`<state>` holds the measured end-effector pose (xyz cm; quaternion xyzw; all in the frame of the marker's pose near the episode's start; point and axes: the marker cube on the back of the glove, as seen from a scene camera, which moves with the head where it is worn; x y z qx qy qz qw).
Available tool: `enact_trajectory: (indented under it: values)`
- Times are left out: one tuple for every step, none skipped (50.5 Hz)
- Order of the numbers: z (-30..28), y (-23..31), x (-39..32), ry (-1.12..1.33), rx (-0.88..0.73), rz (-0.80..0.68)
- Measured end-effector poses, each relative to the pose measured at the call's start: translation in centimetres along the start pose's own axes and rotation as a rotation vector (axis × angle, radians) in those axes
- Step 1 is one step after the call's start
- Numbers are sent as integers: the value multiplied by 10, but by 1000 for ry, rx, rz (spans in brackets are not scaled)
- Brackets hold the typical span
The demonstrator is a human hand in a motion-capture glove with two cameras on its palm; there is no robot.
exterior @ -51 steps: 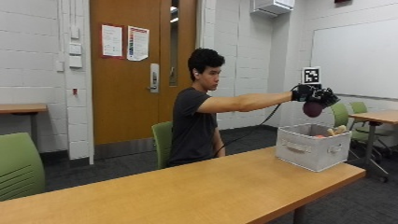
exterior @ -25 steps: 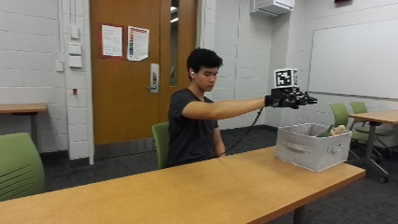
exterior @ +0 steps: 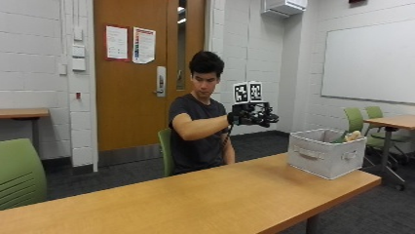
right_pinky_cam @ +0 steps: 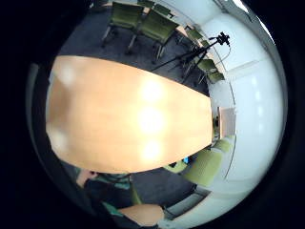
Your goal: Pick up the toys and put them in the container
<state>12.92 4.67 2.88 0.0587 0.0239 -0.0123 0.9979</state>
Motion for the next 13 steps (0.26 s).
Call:
enact_trajectory:
  values:
    - [0,2,2,1,0,2]
    - [0,2,4,1,0,3]
    - [1,3,6,-1,-1,6]
    - [1,4,8,-5,-2,9]
    - [2,5,10,-9,-3,12]
    - [3,7,11,-14,-3,15]
    - [4,8,13,-18,-4,18]
    - [5,9,15,-22,-4,21]
    - [7,11,16,-26,-6,24]
    - [8,12,18,-30,-7,25]
    - [9,12,19,-33,-8,26]
    - [10,13,20,-36,-10,26]
    - [10,13,20,-38,-11,25]
